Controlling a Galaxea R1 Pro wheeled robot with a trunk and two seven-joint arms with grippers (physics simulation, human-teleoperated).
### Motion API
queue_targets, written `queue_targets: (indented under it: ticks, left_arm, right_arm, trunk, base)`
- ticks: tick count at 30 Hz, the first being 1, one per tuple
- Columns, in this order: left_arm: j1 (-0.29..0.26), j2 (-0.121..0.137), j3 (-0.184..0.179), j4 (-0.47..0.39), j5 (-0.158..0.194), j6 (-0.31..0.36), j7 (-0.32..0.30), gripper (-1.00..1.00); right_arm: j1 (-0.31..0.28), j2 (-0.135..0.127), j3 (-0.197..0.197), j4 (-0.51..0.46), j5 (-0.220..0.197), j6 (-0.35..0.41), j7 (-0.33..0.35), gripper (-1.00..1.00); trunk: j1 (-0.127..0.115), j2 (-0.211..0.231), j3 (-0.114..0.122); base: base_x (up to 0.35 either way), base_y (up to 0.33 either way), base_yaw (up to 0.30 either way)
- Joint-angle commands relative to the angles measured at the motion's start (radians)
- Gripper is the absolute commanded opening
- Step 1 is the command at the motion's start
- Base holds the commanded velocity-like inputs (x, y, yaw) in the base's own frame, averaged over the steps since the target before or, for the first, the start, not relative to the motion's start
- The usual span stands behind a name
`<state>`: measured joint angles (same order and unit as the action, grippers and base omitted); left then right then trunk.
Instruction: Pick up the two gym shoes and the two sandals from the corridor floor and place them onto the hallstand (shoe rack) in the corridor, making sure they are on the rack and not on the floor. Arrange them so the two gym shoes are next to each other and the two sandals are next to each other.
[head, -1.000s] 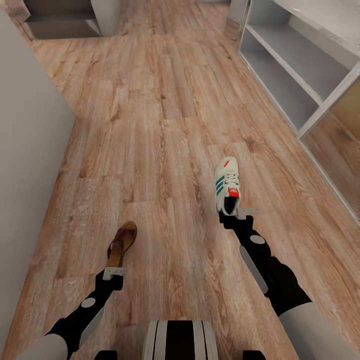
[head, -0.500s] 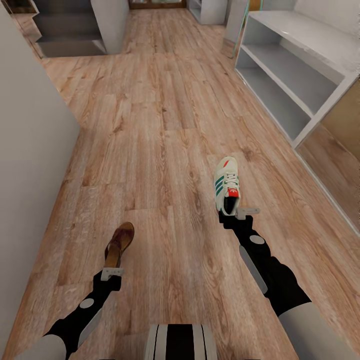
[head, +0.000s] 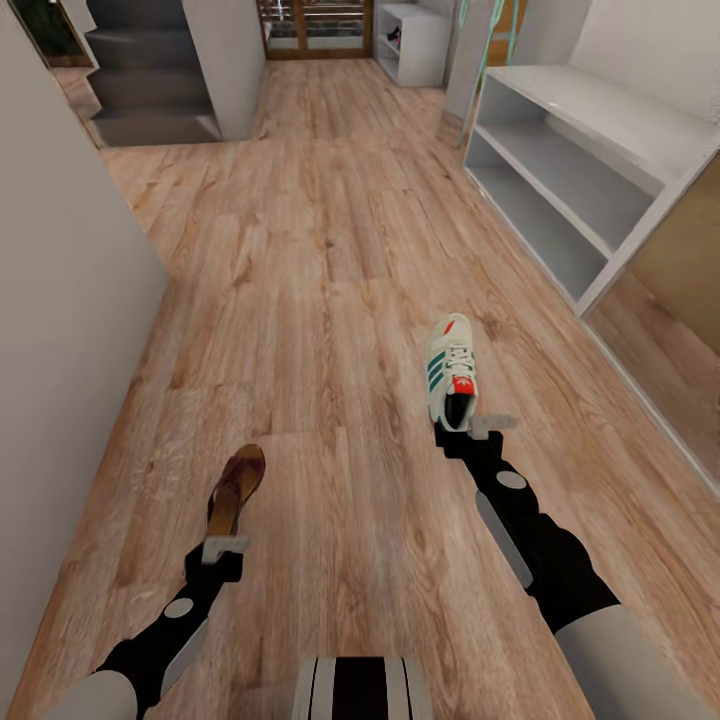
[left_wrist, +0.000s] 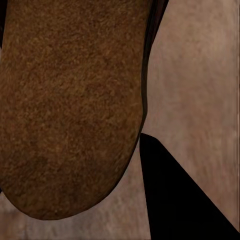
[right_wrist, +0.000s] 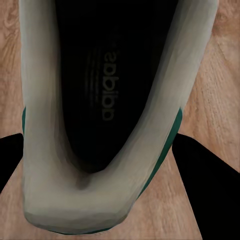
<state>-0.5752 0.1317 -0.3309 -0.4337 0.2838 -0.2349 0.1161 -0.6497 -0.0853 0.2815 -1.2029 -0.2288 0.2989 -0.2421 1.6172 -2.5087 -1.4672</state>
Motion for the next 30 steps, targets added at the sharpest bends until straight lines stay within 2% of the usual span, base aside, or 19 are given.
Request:
queue_targets:
  ticks: [1, 4, 6, 8, 11, 15, 16, 19, 21, 25, 28, 30]
  left_arm:
    - [0.000, 0.000, -0.009, -0.001, 0.004, -0.002, 0.007, -1.00]
    - [0.001, -0.001, -0.009, 0.005, 0.005, -0.003, 0.007, -1.00]
    - [0.004, -0.002, -0.008, 0.007, 0.006, -0.004, 0.007, -1.00]
    - [0.023, -0.002, -0.009, 0.002, 0.006, -0.005, 0.007, -1.00]
    - [0.049, -0.003, -0.009, -0.006, 0.005, -0.016, 0.008, -1.00]
    - [0.081, -0.003, -0.008, 0.001, 0.006, -0.088, 0.009, -1.00]
    - [0.086, -0.004, -0.008, 0.000, 0.006, -0.094, 0.009, -1.00]
    - [0.117, -0.005, -0.007, -0.008, 0.007, -0.128, 0.014, -1.00]
    - [0.127, -0.006, -0.007, -0.009, 0.007, -0.154, 0.017, -1.00]
    - [0.138, -0.007, -0.008, -0.006, 0.008, -0.192, 0.022, -1.00]
    - [0.140, -0.012, -0.005, 0.001, 0.010, -0.198, 0.023, -1.00]
    - [0.140, -0.013, -0.004, 0.002, 0.013, -0.200, 0.023, -1.00]
  right_arm:
    - [-0.001, 0.000, 0.005, -0.001, -0.010, 0.003, -0.011, -1.00]
    - [0.020, -0.002, 0.002, 0.019, -0.014, -0.029, -0.011, -1.00]
    - [0.041, 0.001, 0.003, 0.044, -0.015, -0.081, -0.012, -1.00]
    - [0.075, 0.003, 0.005, 0.098, -0.014, -0.217, -0.011, -1.00]
    - [0.121, 0.001, 0.005, 0.157, -0.012, -0.332, -0.010, -1.00]
    - [0.216, -0.004, 0.002, 0.252, -0.011, -0.456, -0.011, -1.00]
    - [0.225, -0.004, 0.002, 0.265, -0.011, -0.473, -0.011, -1.00]
    - [0.272, -0.005, 0.002, 0.396, -0.010, -0.613, -0.010, -1.00]
    - [0.282, -0.005, 0.003, 0.477, -0.010, -0.674, -0.009, -1.00]
    - [0.291, 0.000, 0.005, 0.713, -0.010, -0.837, -0.006, -1.00]
    - [0.292, 0.003, 0.006, 0.828, -0.010, -0.888, -0.005, -1.00]
    - [0.292, 0.003, 0.005, 0.857, -0.009, -0.897, -0.005, -1.00]
  trunk:
    - [-0.001, 0.000, 0.003]
    - [-0.002, 0.001, 0.019]
    - [-0.003, 0.001, 0.029]
    - [-0.004, 0.002, 0.039]
    - [-0.005, 0.002, 0.055]
    - [-0.007, 0.003, 0.075]
    - [-0.007, 0.004, 0.081]
    - [-0.009, 0.004, 0.096]
    - [-0.010, 0.005, 0.107]
    - [-0.011, 0.006, 0.127]
    - [-0.013, 0.006, 0.143]
    - [-0.014, 0.007, 0.153]
  base:
    - [0.000, 0.000, 0.000]
    - [0.000, 0.000, -0.140]
    - [0.000, 0.000, -0.165]
    - [0.000, 0.000, -0.174]
    - [0.000, 0.000, -0.180]
    - [0.000, 0.000, -0.188]
    - [0.000, 0.000, -0.190]
    - [0.000, 0.000, -0.192]
    - [0.000, 0.000, -0.193]
    - [0.000, 0.000, -0.193]
    - [0.000, 0.000, -0.194]
    - [0.000, 0.000, -0.195]
